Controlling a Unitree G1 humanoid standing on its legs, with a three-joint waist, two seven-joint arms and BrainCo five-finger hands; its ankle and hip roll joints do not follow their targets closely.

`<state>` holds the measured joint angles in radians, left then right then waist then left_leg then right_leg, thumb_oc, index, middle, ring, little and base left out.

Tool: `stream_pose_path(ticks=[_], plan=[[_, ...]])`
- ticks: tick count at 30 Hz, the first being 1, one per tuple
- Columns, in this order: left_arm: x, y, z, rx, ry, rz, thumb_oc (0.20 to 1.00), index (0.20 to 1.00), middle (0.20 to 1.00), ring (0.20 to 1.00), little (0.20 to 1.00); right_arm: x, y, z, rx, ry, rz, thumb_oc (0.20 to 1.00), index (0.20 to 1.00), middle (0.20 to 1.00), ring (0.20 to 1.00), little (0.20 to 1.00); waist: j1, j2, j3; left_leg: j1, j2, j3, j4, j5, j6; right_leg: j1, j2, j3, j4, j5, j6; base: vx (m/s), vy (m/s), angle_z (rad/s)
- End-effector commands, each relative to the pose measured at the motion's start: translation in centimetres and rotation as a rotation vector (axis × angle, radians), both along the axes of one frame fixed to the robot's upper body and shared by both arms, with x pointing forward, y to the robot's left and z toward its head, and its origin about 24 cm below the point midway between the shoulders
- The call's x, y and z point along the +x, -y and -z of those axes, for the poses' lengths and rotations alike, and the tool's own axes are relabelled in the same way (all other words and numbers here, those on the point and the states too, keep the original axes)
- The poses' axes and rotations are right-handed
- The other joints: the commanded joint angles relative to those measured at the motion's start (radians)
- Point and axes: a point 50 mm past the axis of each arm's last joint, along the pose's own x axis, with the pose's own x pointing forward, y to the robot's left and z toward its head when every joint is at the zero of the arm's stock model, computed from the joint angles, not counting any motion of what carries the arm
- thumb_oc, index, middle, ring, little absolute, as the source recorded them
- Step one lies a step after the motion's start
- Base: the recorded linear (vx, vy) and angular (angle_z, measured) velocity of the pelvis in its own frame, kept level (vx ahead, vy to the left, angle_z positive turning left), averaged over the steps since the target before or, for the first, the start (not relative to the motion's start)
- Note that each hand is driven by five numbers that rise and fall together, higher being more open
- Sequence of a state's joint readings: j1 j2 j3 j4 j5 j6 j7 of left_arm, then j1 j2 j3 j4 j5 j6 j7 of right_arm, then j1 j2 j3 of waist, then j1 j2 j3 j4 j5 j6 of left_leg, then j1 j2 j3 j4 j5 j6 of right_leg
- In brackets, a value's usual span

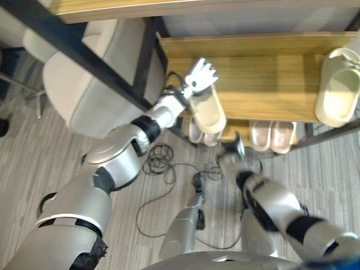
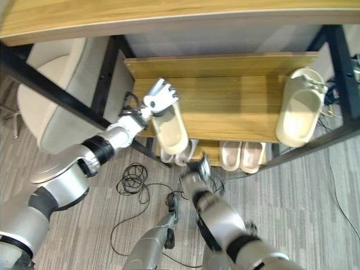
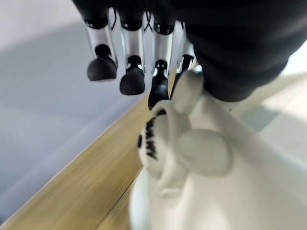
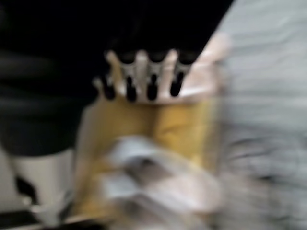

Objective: Arrange the slippers neatly on the shoe rack.

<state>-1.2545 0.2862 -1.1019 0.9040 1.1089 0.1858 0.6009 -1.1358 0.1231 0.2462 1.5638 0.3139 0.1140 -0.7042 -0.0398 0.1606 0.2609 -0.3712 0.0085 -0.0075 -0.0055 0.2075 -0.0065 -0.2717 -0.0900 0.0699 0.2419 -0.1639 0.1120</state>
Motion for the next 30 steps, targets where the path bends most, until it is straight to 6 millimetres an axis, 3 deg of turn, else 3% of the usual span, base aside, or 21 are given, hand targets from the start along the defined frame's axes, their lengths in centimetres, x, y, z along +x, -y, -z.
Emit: stream_pose_path(ticks=[1,3,7,13,19,20,21,22,25,27,28,29,30], plan=[[-0.2,1.9,-2.5,-0.037,0.081,0.059,0.200,0.200,0.200,0.200,0.200,3.1,-1.4,-8.0,-0.034,0.231,-0.044,1.000,1.000,1.000,1.000,1.000,0.013,-0.026,0.036,-0.026,-0.036,0.005,0.153,-0.242,-0.031,-0.035,-0.005,-0.050,0.014,0.024,-0.035,-0.06,-0.032,0.12],[0.3,1.3,-2.2,-0.019,0.056,0.010,0.200,0.200,0.200,0.200,0.200,3.3,-2.6,-9.5,-0.070,0.302,-0.103,1.000,1.000,1.000,1.000,1.000,-0.004,-0.032,0.040,-0.022,-0.029,0.015,0.146,-0.237,-0.031,-0.045,-0.003,-0.040,0.021,0.027,-0.038,-0.05,-0.006,-0.07],[0.7,1.0,-1.0,-0.019,-0.032,-0.044,0.200,0.200,0.200,0.200,0.200,3.2,-3.7,-10.0,-0.117,0.337,-0.180,1.000,1.000,1.000,1.000,1.000,-0.028,-0.016,0.037,-0.010,-0.024,0.031,0.135,-0.234,-0.028,-0.049,-0.002,-0.027,0.025,0.030,-0.043,-0.02,0.029,-0.25],[0.3,1.6,1.4,0.001,-0.182,-0.041,0.200,0.200,0.200,0.200,0.200,3.4,-2.7,-9.1,-0.099,0.278,-0.197,1.000,1.000,1.000,1.000,1.000,-0.048,0.006,0.015,0.005,-0.024,0.039,0.128,-0.239,-0.024,-0.045,0.003,-0.014,0.026,0.028,-0.049,0.00,0.012,-0.08],[0.2,2.0,2.3,0.015,-0.260,-0.050,0.200,0.200,0.200,0.200,0.200,3.6,-1.2,-8.2,-0.124,0.244,-0.182,1.000,1.000,1.000,1.000,1.000,-0.062,0.019,0.003,0.013,-0.024,0.037,0.114,-0.236,-0.021,-0.042,0.007,-0.009,0.021,0.025,-0.051,-0.01,-0.003,-0.01],[0.5,1.1,0.6,-0.020,-0.199,-0.055,0.200,0.200,0.200,0.200,0.200,0.5,11.7,1.0,-0.210,0.004,0.028,1.000,1.000,1.000,1.000,1.000,-0.086,0.029,0.024,0.013,-0.022,0.041,0.105,-0.224,-0.018,-0.044,0.004,-0.011,0.013,0.036,-0.045,-0.04,-0.030,-0.05],[0.4,1.2,0.2,-0.002,-0.157,-0.037,0.200,0.200,0.200,0.200,0.200,-1.4,14.6,3.4,-0.207,-0.078,0.087,1.000,1.000,1.000,1.000,1.000,-0.095,0.030,0.030,0.016,-0.024,0.042,0.104,-0.229,-0.017,-0.040,0.002,-0.012,0.012,0.029,-0.043,-0.07,-0.049,0.06],[0.2,1.6,-0.5,0.018,-0.121,-0.007,0.200,0.200,0.200,0.200,0.200,-2.6,17.3,4.1,-0.237,-0.119,0.125,1.000,1.000,1.000,1.000,1.000,-0.098,0.034,0.032,0.014,-0.022,0.043,0.100,-0.223,-0.017,-0.041,0.003,-0.014,0.006,0.036,-0.041,-0.04,-0.045,0.22],[0.1,1.5,-2.2,0.033,-0.046,0.016,0.200,0.200,0.200,0.200,0.200,-8.3,21.0,9.1,-0.258,-0.287,0.172,1.000,1.000,1.000,1.000,1.000,-0.121,0.035,0.047,0.013,-0.019,0.048,0.103,-0.224,-0.018,-0.041,0.002,-0.015,0.008,0.032,-0.037,-0.02,-0.032,0.09],[0.2,1.2,-2.9,0.029,-0.024,0.022,0.200,0.200,0.200,0.200,0.200,-11.8,22.5,11.4,-0.258,-0.379,0.199,1.000,1.000,1.000,1.000,1.000,-0.133,0.036,0.054,0.013,-0.016,0.051,0.105,-0.226,-0.018,-0.041,0.002,-0.016,0.012,0.029,-0.034,-0.03,-0.038,-0.06],[0.3,0.9,-3.3,0.031,-0.018,0.019,0.200,0.200,0.200,0.200,0.200,-14.9,23.8,13.0,-0.254,-0.455,0.230,1.000,1.000,1.000,1.000,1.000,-0.147,0.034,0.059,0.012,-0.014,0.053,0.107,-0.227,-0.017,-0.041,0.002,-0.016,0.015,0.023,-0.033,-0.03,-0.042,-0.07],[0.2,1.0,-3.2,0.031,-0.020,0.020,0.200,0.200,0.200,0.200,0.200,-15.0,23.8,13.1,-0.254,-0.457,0.231,1.000,1.000,1.000,1.000,1.000,-0.146,0.035,0.057,0.011,-0.013,0.052,0.106,-0.226,-0.018,-0.041,0.003,-0.017,0.014,0.024,-0.033,-0.01,-0.044,-0.04],[0.3,0.7,-3.3,0.028,-0.018,0.017,0.200,0.200,0.200,0.200,0.200,-16.3,24.2,13.7,-0.248,-0.484,0.249,1.000,1.000,1.000,1.000,1.000,-0.151,0.034,0.058,0.012,-0.013,0.053,0.108,-0.228,-0.017,-0.042,0.002,-0.016,0.018,0.021,-0.032,0.00,-0.026,-0.04]])
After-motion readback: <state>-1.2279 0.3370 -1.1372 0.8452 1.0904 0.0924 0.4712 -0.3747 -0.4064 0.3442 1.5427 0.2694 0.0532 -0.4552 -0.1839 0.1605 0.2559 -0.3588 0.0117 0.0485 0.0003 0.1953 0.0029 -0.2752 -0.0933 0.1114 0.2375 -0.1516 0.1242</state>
